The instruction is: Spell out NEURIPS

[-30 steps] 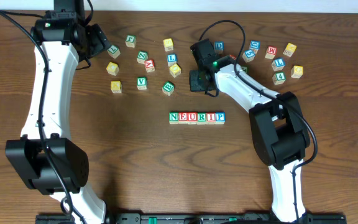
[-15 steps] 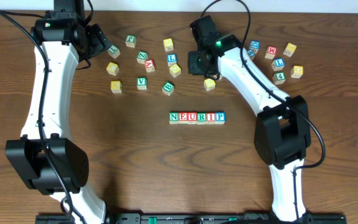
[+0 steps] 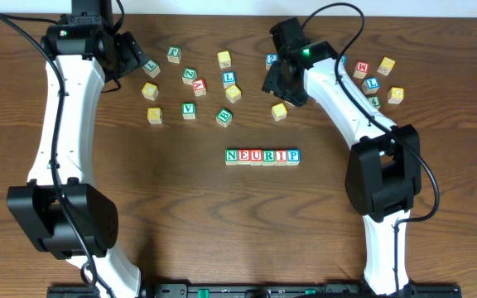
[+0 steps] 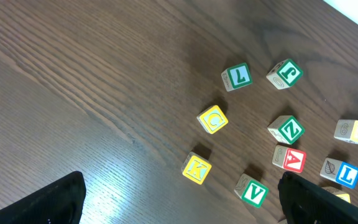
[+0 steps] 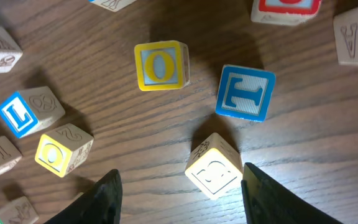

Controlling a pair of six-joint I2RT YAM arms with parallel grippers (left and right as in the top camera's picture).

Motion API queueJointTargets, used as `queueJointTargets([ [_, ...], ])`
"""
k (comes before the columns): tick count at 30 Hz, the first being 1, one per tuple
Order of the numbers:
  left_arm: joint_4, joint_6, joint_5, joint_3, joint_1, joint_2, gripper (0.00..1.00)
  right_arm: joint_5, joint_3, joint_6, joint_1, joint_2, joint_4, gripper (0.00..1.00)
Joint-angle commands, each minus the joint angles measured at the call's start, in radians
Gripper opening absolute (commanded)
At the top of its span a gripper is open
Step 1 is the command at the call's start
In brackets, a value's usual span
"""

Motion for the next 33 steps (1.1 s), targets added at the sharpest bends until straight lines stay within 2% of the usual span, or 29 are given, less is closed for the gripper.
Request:
queueJointTargets([
  [1,-0.003,0.006,-0.013,-0.004,0.002,0.008,0.98,0.017,-0.002,0.103,0.015,0.032,-0.008,0.53],
  [7,-0.003,0.006,-0.013,-0.004,0.002,0.008,0.98,0.016,-0.002,0.140,0.022,0.072,-0.045,0.47],
  [22,-0.003,0.006,-0.013,-0.004,0.002,0.008,0.98,0.013,-0.002,0.138,0.022,0.118,-0.064,0.46],
  [28,-0.003,0.006,-0.013,-0.004,0.002,0.008,0.98,0.016,-0.002,0.077,0.021,0.118,-0.054,0.43],
  [33,-0.003,0.006,-0.013,-0.004,0.002,0.008,0.98,0.011,0.016,-0.105,0.021,0.118,-0.032,0.47],
])
